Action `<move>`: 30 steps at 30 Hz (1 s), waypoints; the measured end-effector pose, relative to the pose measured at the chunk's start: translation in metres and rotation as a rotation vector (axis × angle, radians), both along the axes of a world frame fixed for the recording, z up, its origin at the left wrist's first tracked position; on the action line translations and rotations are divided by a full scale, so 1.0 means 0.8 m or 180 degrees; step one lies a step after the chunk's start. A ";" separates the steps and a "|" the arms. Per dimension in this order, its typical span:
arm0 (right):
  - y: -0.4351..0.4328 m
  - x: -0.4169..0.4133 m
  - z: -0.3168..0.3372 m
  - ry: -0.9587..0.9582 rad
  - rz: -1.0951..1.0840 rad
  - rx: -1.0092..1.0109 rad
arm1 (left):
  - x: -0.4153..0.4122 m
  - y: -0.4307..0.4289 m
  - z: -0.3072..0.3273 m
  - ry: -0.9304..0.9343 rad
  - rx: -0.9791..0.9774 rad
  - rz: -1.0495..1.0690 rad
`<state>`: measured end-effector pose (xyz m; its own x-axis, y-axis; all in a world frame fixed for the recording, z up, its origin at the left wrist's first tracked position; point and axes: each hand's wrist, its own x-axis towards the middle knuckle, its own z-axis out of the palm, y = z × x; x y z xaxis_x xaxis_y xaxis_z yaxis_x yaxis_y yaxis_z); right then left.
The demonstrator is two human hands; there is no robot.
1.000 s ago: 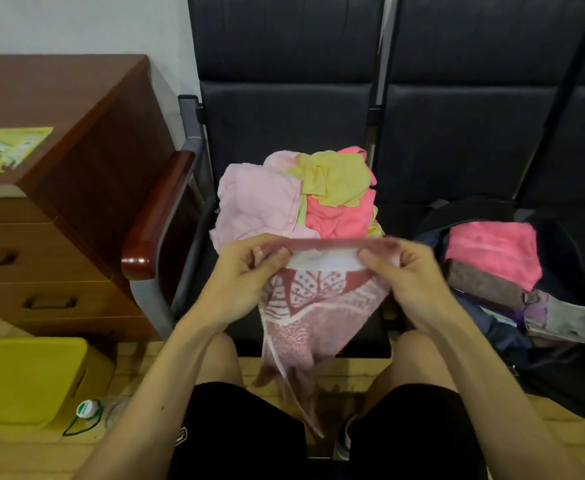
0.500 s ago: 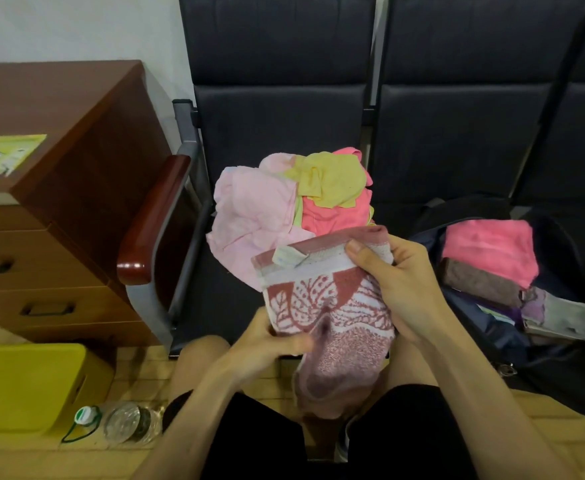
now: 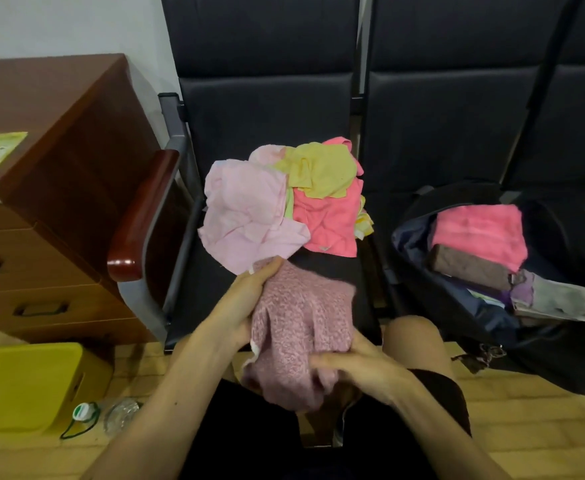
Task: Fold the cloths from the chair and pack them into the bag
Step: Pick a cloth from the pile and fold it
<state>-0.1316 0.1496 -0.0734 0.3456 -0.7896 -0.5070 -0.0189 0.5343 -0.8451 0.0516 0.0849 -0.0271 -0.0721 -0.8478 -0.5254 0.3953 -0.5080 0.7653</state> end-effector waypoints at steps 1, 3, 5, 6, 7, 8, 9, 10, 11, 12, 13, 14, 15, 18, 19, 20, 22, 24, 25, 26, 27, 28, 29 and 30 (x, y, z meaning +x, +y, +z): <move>-0.004 0.002 0.003 -0.0368 -0.0346 0.0129 | 0.004 -0.001 -0.003 0.0134 0.0185 0.0050; -0.019 0.006 0.026 -0.0958 -0.0939 0.0382 | 0.013 0.003 -0.011 0.0529 0.0214 0.0172; -0.030 0.003 0.052 -0.1368 -0.1142 0.0513 | 0.018 0.014 -0.022 0.0925 0.0155 0.0067; -0.035 0.001 0.058 -0.1530 -0.1161 0.0539 | 0.019 0.022 -0.027 0.1058 0.0117 -0.0114; -0.040 0.000 0.066 -0.1714 -0.1158 0.0524 | 0.019 0.030 -0.031 0.1168 0.0096 -0.0347; -0.044 -0.001 0.071 -0.1820 -0.1180 0.0510 | 0.017 0.039 -0.031 0.1198 0.0085 -0.0583; -0.046 -0.002 0.075 -0.1879 -0.1138 0.0503 | 0.013 0.046 -0.028 0.1149 0.0066 -0.0729; -0.047 -0.003 0.075 -0.1856 -0.1103 0.0473 | 0.010 0.052 -0.027 0.1017 0.0039 -0.0768; -0.048 -0.004 0.076 -0.1875 -0.1058 0.0450 | 0.007 0.054 -0.025 0.0839 0.0009 -0.0773; -0.047 -0.008 0.075 -0.1923 -0.1010 0.0428 | 0.004 0.057 -0.021 0.0627 -0.0046 -0.0742; -0.046 -0.011 0.075 -0.1942 -0.0959 0.0436 | 0.003 0.058 -0.018 0.0482 -0.0118 -0.0689; -0.046 -0.017 0.075 -0.1913 -0.0902 0.0451 | 0.004 0.055 -0.018 0.0479 -0.0193 -0.0605; -0.046 -0.021 0.078 -0.1720 -0.0899 0.0449 | 0.006 0.051 -0.015 0.0513 -0.0270 -0.0505; -0.049 -0.041 0.073 -0.0699 -0.1149 0.0067 | 0.013 0.038 -0.009 0.0163 -0.0477 -0.0176; -0.051 -0.047 0.070 -0.0483 -0.1356 -0.0049 | 0.013 0.036 -0.006 -0.0077 -0.0536 -0.0120; -0.053 -0.052 0.066 -0.0379 -0.1541 -0.0159 | 0.011 0.037 -0.004 -0.0312 -0.0653 -0.0153; -0.049 -0.050 0.072 -0.0745 -0.1595 -0.0273 | 0.002 0.040 0.001 -0.0698 -0.0940 -0.0241; -0.047 -0.046 0.072 -0.1126 -0.1223 -0.0335 | -0.004 0.040 0.010 -0.0798 -0.1076 -0.0178; -0.041 -0.042 0.068 -0.0908 -0.0953 -0.0460 | -0.005 0.039 0.014 -0.0768 -0.1089 -0.0112; -0.030 -0.035 0.061 -0.0553 -0.0556 -0.0536 | -0.005 0.036 0.016 -0.0730 -0.1072 -0.0039; -0.016 -0.025 0.052 -0.0205 -0.0232 -0.0553 | -0.004 0.033 0.018 -0.0684 -0.1031 0.0034; -0.005 -0.021 0.040 -0.0061 -0.0029 -0.0613 | -0.003 0.032 0.018 -0.0663 -0.0987 0.0098; 0.000 -0.014 0.037 -0.0068 -0.0021 -0.0707 | 0.000 0.029 0.018 -0.0691 -0.0925 0.0174; -0.005 -0.015 0.035 -0.0248 -0.0232 -0.0691 | 0.004 0.027 0.019 -0.0764 -0.0893 0.0228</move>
<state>-0.1436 0.1459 -0.0452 0.3152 -0.9014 -0.2968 0.0826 0.3376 -0.9377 0.0545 0.1066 -0.0121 0.0896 -0.9596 -0.2666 0.2146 -0.2428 0.9460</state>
